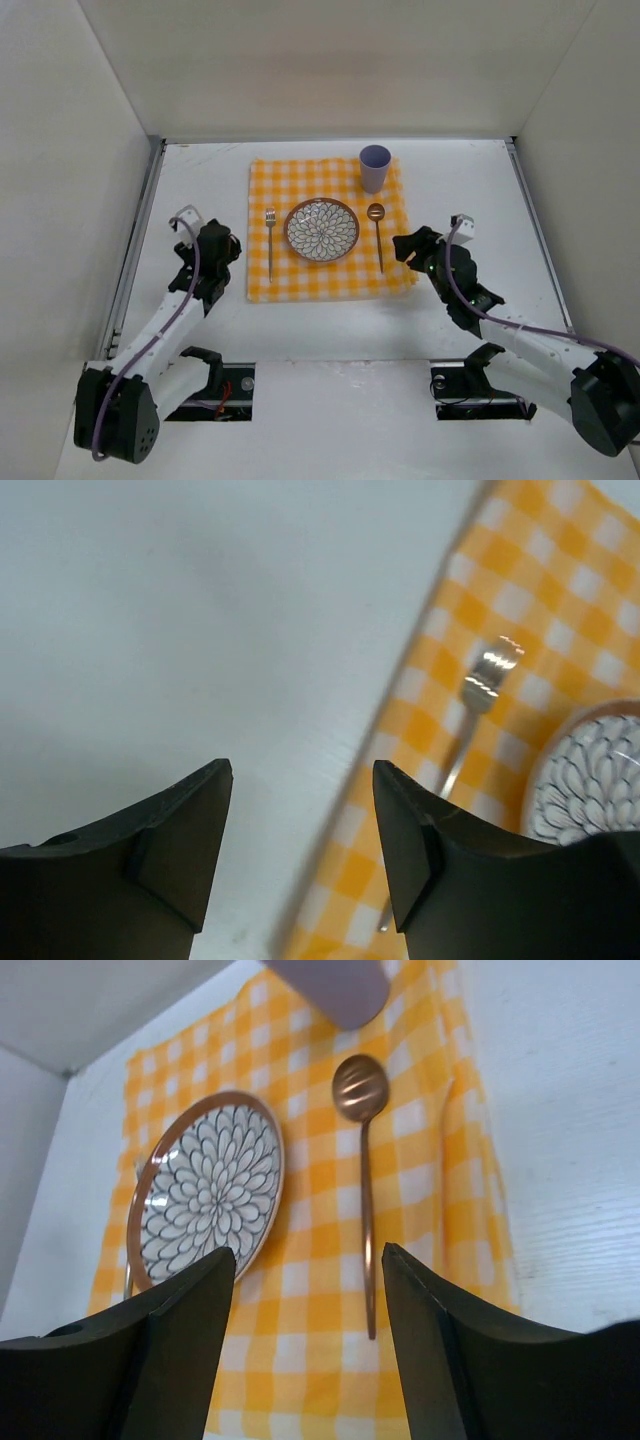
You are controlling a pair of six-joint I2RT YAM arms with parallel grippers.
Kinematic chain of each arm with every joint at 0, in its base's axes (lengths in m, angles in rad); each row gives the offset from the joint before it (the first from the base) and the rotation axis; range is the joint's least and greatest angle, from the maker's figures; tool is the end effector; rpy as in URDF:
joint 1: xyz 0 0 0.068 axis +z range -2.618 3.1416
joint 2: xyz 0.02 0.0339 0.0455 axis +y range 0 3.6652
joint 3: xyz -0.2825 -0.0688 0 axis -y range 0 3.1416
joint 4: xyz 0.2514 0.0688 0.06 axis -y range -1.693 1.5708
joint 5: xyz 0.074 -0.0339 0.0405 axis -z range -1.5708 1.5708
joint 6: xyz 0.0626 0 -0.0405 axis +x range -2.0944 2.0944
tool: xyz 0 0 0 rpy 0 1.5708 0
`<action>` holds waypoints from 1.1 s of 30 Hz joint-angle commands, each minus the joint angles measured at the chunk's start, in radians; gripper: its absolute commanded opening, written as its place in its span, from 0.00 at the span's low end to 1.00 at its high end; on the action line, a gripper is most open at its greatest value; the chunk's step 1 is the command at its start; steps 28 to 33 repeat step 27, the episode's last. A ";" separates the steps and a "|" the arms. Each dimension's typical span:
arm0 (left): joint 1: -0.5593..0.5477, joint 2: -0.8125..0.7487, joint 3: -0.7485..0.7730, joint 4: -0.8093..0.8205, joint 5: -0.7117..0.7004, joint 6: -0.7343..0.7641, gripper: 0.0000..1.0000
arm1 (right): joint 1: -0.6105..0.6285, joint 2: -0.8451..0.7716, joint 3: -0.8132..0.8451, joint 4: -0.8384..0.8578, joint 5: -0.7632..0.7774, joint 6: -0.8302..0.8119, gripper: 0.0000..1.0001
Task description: Set the dinner table for one person
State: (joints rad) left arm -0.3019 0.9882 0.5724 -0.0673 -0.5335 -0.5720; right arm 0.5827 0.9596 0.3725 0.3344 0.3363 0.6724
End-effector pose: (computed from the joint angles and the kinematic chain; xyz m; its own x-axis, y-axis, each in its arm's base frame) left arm 0.2310 -0.0386 0.2433 -0.2788 -0.4014 -0.8725 -0.3864 0.8786 -0.2807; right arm 0.2028 0.1089 0.2223 -0.3207 0.4928 -0.8089 -0.0676 0.8399 0.5385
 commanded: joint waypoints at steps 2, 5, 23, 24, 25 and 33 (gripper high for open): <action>0.105 -0.121 -0.138 -0.009 0.012 -0.173 0.60 | -0.057 -0.067 -0.043 0.064 0.072 0.072 0.68; 0.171 -0.151 -0.183 -0.023 0.061 -0.215 0.61 | -0.086 -0.085 -0.061 0.072 0.060 0.101 0.68; 0.266 -0.097 -0.198 -0.002 0.083 -0.253 0.60 | -0.083 -0.025 -0.060 0.114 0.032 0.107 0.69; 0.261 -0.089 -0.192 -0.002 0.083 -0.253 0.60 | -0.089 -0.019 -0.060 0.114 0.024 0.110 0.69; 0.257 -0.083 -0.187 0.000 0.079 -0.252 0.60 | -0.090 -0.016 -0.060 0.114 0.018 0.111 0.69; 0.251 -0.074 -0.186 0.009 0.076 -0.250 0.61 | -0.083 -0.016 -0.055 0.114 0.009 0.107 0.69</action>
